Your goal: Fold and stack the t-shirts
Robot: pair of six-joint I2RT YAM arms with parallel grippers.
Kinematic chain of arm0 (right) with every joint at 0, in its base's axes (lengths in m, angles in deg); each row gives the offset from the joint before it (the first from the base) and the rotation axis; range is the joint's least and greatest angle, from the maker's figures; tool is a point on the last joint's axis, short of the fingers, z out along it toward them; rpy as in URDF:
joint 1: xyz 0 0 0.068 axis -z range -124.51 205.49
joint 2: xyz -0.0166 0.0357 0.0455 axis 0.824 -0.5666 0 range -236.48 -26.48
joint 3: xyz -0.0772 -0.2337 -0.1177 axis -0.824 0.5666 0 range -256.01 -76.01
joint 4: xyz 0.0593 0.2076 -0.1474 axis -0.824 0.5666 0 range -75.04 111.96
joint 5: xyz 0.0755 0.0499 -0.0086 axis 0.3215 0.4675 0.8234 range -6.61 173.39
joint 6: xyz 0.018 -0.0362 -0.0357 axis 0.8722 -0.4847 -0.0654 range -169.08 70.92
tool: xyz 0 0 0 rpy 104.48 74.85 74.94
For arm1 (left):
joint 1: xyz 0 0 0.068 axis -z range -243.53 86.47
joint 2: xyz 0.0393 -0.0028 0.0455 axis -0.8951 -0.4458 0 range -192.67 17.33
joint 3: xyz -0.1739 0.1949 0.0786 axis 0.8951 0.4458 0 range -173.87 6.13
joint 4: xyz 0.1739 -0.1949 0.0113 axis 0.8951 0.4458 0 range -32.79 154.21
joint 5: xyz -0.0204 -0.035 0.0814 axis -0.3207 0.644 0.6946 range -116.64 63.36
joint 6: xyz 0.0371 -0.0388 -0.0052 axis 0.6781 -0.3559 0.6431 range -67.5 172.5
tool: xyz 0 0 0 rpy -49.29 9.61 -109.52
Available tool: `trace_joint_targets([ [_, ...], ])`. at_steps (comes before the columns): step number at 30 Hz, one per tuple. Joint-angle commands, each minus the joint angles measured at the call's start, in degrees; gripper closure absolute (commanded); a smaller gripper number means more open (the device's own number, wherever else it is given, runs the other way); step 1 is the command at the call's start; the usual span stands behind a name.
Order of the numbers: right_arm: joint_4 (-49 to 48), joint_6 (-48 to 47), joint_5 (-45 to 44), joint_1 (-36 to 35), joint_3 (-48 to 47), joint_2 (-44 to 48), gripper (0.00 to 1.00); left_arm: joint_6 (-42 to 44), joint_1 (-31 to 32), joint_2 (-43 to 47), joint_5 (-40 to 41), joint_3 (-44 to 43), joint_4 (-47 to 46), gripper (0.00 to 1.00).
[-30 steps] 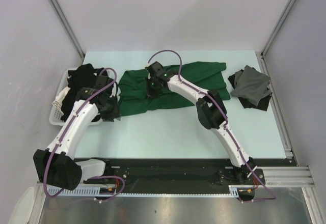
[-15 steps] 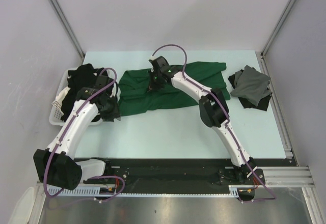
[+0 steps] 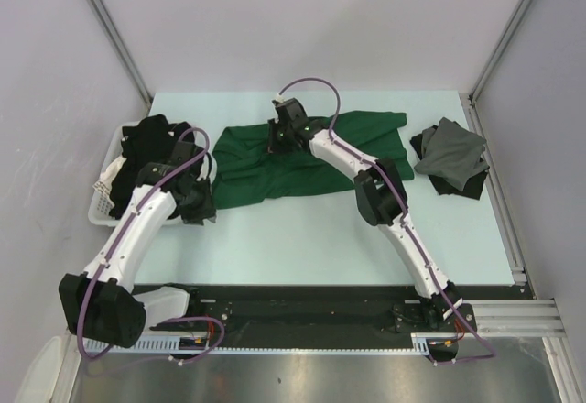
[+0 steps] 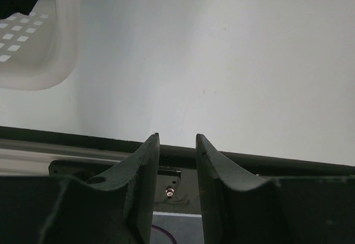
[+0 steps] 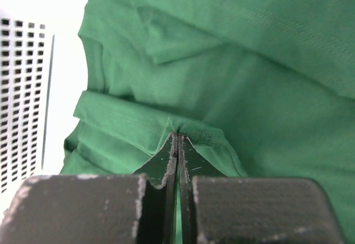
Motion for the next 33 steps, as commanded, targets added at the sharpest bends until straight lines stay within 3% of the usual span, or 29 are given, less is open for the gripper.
trace_joint_targets([
  [1,-4.89,1.40,-0.76,0.87,-2.56,-1.32,1.00,-1.72,-0.21,2.94,0.25,1.09,1.01,0.62],
  [21,-13.42,2.28,-2.35,3.68,-0.10,-2.02,1.00,-3.92,-0.21,4.35,-0.63,2.50,1.81,0.62],
  [23,-13.33,2.28,-2.79,3.68,0.07,-2.02,0.87,-3.92,-0.21,4.26,-0.63,2.23,1.81,0.62],
  [24,-13.15,2.19,-2.79,3.77,0.16,-2.20,0.72,-3.92,-0.21,4.26,-0.80,2.15,1.81,0.62],
  [26,-13.06,1.75,-2.35,3.77,0.16,-2.55,0.58,-3.92,-0.21,3.91,-0.89,1.88,1.63,0.62],
  [29,-12.63,1.31,-1.82,4.20,0.25,-2.64,0.49,-3.74,-0.21,3.38,-1.07,1.27,1.37,0.62],
  [33,-12.54,-0.27,-1.90,5.26,1.48,-0.36,0.47,-3.22,-0.21,2.07,-0.80,0.30,0.40,0.62],
])
